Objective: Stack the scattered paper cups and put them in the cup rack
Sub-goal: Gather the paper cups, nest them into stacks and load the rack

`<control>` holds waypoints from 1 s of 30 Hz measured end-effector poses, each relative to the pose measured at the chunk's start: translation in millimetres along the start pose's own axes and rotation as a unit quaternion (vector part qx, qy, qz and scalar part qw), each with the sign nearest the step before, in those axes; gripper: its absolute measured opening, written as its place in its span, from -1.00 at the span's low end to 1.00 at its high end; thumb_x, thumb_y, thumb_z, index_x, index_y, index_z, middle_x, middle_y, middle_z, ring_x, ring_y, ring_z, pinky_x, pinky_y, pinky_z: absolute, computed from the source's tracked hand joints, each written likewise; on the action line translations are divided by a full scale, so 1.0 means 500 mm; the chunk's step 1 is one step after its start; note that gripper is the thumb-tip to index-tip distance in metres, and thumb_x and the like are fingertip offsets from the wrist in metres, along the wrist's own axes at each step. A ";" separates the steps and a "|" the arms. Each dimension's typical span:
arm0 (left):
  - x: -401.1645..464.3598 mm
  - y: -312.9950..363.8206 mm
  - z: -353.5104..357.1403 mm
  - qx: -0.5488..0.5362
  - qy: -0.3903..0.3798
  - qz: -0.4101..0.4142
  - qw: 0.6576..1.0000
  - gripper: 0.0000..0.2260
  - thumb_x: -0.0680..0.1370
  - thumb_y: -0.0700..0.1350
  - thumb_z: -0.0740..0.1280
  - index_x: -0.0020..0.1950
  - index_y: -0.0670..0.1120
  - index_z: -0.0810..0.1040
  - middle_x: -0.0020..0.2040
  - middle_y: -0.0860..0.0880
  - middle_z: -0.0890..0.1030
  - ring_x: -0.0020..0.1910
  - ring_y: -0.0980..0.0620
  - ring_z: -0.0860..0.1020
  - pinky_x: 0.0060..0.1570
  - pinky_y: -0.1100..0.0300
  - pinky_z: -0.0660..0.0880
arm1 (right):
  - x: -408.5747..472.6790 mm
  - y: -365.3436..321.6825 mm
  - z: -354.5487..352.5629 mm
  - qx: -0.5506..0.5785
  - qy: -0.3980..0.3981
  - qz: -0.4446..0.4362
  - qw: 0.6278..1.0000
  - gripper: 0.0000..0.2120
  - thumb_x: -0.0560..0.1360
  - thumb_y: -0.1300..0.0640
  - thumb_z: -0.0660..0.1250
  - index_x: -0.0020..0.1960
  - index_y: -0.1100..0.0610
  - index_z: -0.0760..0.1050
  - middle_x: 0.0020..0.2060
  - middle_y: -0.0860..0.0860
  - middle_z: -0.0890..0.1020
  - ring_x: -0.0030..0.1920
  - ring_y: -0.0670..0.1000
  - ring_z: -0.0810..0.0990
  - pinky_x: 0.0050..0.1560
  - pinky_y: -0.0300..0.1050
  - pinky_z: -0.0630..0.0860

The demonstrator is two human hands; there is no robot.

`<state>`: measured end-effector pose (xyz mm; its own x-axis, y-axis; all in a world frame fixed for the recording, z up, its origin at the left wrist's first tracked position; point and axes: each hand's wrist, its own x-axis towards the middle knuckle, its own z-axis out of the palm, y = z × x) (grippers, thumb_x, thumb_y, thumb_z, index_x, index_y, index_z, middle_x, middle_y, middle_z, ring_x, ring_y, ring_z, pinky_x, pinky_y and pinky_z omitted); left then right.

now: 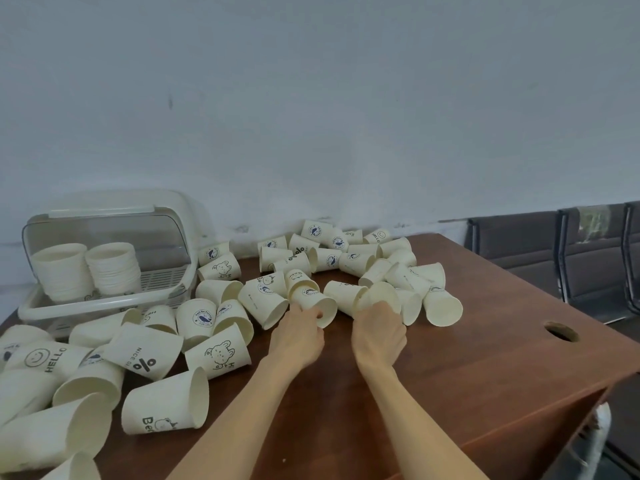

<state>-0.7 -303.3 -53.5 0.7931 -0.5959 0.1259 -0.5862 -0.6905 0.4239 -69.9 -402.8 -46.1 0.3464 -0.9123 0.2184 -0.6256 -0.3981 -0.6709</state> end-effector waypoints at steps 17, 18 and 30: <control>-0.004 0.004 -0.003 0.153 0.047 0.019 0.987 -0.75 0.55 -0.16 0.23 0.22 -0.17 0.42 0.20 -0.14 0.46 0.20 -0.10 0.43 0.00 0.11 0.42 | -0.036 -0.007 -0.050 0.030 -0.004 -0.103 0.994 -0.76 0.58 0.14 0.13 0.18 0.13 0.48 -0.27 -0.01 0.37 -0.06 0.19 0.50 -0.06 -0.01 0.37; -0.010 0.005 -0.009 0.151 0.056 0.022 0.987 -0.75 0.54 -0.16 0.24 0.21 -0.17 0.42 0.20 -0.14 0.47 0.20 -0.10 0.43 0.00 0.11 0.43 | -0.040 -0.009 -0.052 0.031 -0.004 -0.106 0.994 -0.76 0.58 0.14 0.13 0.18 0.13 0.48 -0.26 0.00 0.40 -0.06 0.18 0.50 -0.06 -0.01 0.37; -0.101 -0.021 -0.103 0.081 0.150 0.033 0.985 -0.87 0.60 -0.14 0.16 0.11 -0.10 0.45 0.06 -0.06 0.52 0.03 -0.09 0.51 -0.20 0.10 0.31 | -0.092 -0.047 -0.058 0.075 0.013 -0.163 0.984 -0.78 0.55 0.16 0.17 0.14 0.15 0.49 -0.22 0.11 0.64 -0.10 0.20 0.55 -0.13 0.04 0.42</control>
<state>-26.2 -244.7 -18.0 0.7511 -0.5107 0.4183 -0.6377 -0.7254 0.2593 -91.2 -354.4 -19.9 0.4915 -0.7419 0.4561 -0.3732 -0.6527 -0.6594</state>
